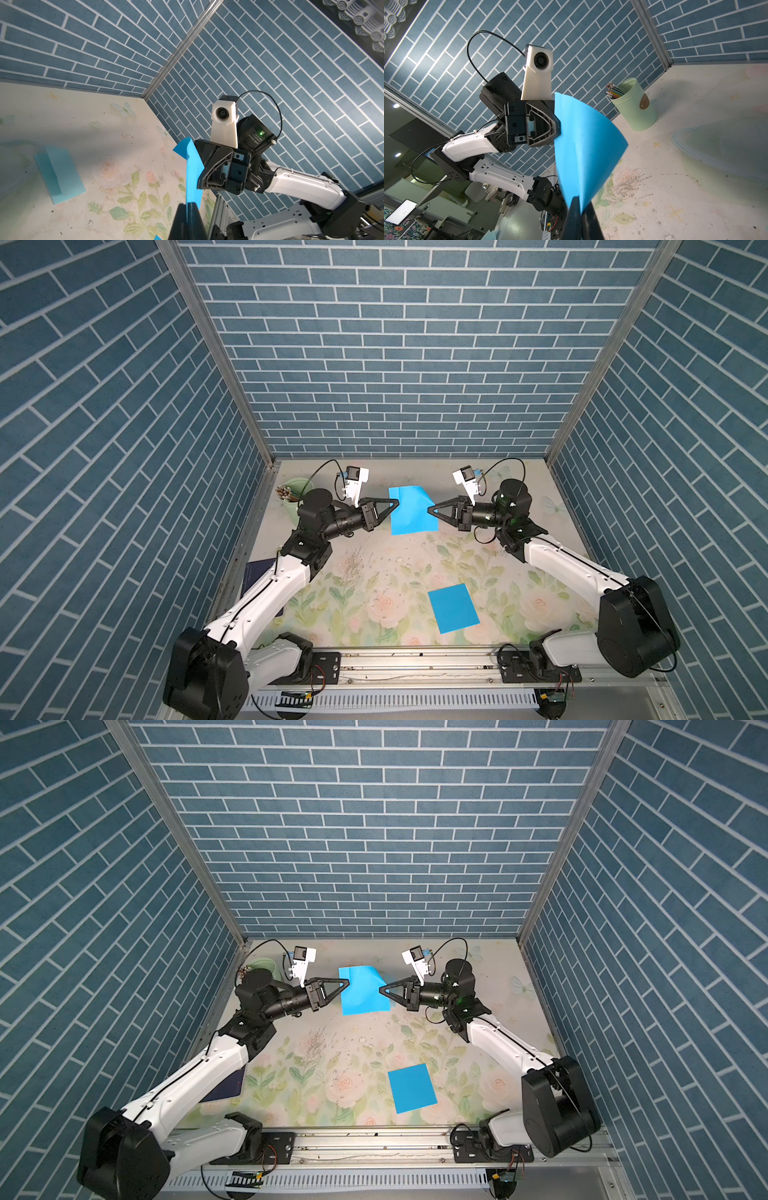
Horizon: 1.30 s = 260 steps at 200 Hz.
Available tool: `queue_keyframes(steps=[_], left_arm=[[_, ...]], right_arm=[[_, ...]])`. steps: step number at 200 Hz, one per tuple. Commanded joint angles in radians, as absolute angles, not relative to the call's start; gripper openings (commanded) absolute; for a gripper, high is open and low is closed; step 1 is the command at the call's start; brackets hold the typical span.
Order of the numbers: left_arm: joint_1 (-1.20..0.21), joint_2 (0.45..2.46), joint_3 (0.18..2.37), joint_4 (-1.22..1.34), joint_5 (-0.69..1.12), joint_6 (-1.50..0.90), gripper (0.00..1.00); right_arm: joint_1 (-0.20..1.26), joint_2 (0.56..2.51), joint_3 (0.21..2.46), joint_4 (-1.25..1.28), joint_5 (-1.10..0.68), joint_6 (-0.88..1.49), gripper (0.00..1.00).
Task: Fold the square paper along the opposite sides
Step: Fold the paper.
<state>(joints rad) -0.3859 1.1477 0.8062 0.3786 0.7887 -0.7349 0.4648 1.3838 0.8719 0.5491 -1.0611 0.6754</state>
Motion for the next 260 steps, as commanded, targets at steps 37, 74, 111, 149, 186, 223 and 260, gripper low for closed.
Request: queue_keyframes(steps=[37,74,111,149,186,223,260], left_arm=[[-0.385,1.137,0.849,0.386,0.847,-0.673,0.0],[-0.387,1.109,0.845,0.379,0.881,-0.635,0.0],[-0.385,1.109,0.859,0.334,0.857,-0.6,0.0],[-0.385,1.119,0.888,0.264,0.813,-0.551,0.0],[-0.385,1.122,0.897,0.241,0.771,-0.529,0.0],[-0.384,1.127,0.905,0.239,0.755,-0.529,0.0],[-0.385,1.14,0.915,0.253,0.786,-0.519,0.0]], right_arm=[[0.465,1.386,0.878,0.733,-1.071,0.788,0.46],[0.466,1.435,0.868,1.008,-1.08,1.004,0.5],[0.469,1.444,0.889,0.992,-1.073,1.004,0.37],[0.469,1.407,0.924,0.782,-1.038,0.865,0.16],[0.47,1.373,0.944,0.656,-0.999,0.778,0.09],[0.471,1.342,0.966,0.554,-0.943,0.711,0.01],[0.47,1.323,0.983,0.462,-0.911,0.63,0.17]])
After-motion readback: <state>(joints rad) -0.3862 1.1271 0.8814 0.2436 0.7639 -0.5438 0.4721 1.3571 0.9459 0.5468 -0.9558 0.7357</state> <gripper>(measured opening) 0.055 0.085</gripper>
